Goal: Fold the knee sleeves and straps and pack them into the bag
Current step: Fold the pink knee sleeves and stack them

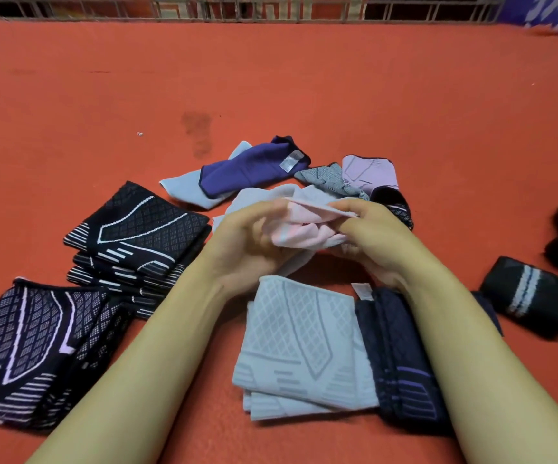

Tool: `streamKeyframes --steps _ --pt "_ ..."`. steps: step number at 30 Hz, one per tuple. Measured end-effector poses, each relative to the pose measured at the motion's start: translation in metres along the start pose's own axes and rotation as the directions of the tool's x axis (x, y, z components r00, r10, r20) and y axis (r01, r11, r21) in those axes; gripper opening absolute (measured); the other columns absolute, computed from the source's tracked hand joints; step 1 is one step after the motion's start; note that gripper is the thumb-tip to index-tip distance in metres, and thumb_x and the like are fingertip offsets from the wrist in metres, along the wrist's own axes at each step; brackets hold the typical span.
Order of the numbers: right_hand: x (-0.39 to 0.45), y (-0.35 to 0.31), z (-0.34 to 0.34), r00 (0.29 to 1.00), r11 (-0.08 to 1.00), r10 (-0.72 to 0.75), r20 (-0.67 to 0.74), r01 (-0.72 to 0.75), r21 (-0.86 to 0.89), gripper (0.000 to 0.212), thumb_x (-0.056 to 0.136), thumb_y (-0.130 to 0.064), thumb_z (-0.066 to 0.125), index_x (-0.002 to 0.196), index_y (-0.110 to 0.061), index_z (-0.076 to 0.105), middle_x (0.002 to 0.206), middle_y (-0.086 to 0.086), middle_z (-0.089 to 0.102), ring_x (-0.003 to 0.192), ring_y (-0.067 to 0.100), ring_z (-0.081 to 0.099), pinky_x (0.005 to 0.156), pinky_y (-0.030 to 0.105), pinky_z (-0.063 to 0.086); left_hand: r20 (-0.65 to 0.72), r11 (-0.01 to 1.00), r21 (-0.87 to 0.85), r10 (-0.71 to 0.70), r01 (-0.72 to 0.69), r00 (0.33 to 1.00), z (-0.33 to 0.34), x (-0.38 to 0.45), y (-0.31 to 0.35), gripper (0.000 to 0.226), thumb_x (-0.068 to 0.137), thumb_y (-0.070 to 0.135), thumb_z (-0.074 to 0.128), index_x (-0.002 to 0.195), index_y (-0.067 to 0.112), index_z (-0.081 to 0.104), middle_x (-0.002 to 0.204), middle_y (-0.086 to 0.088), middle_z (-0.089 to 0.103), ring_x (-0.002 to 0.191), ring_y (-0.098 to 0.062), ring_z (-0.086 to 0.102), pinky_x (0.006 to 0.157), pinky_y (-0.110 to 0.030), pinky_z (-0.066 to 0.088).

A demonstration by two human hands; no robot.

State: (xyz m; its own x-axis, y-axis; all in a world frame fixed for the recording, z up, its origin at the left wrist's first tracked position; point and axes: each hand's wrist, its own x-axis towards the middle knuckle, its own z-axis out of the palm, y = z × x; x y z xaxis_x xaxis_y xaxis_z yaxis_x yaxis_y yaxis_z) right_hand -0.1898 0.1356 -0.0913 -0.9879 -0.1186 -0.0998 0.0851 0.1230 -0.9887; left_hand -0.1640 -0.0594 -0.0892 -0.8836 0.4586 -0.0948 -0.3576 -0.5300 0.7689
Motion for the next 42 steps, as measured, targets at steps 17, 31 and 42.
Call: streamKeyframes --steps 17,31,42 --pt "0.0 0.006 0.002 0.986 0.955 -0.132 -0.102 0.099 -0.28 0.016 0.085 -0.019 0.068 0.099 -0.026 0.068 0.085 -0.008 0.073 0.071 0.013 0.063 0.07 0.03 0.051 -0.075 0.893 0.435 0.163 -0.114 0.984 0.005 0.0 -0.001 0.035 0.103 0.016 0.057 0.123 -0.012 0.064 0.097 -0.013 0.075 0.084 -0.019 0.072 0.071 -0.022 0.057" --pt "-0.011 -0.012 -0.006 0.904 0.831 -0.092 0.417 -0.16 0.532 0.052 0.067 0.002 0.054 0.117 -0.01 0.058 0.107 0.019 0.063 0.094 0.031 0.059 0.074 0.04 0.039 -0.163 0.443 0.892 0.495 -0.087 0.853 -0.001 0.013 -0.001 0.032 0.073 0.024 0.053 0.091 0.01 0.075 0.084 -0.007 0.071 0.069 -0.011 0.06 0.066 -0.03 0.049" --pt "0.0 0.002 0.001 0.924 0.854 -0.31 -0.224 0.168 -0.492 0.032 0.086 -0.016 0.067 0.114 -0.028 0.057 0.117 0.001 0.06 0.096 0.011 0.057 0.077 0.026 0.047 0.0 0.872 0.469 0.163 -0.144 0.987 0.005 0.001 0.001 0.052 0.077 -0.002 0.051 0.126 -0.007 0.065 0.128 -0.032 0.065 0.121 -0.04 0.063 0.113 -0.05 0.044"
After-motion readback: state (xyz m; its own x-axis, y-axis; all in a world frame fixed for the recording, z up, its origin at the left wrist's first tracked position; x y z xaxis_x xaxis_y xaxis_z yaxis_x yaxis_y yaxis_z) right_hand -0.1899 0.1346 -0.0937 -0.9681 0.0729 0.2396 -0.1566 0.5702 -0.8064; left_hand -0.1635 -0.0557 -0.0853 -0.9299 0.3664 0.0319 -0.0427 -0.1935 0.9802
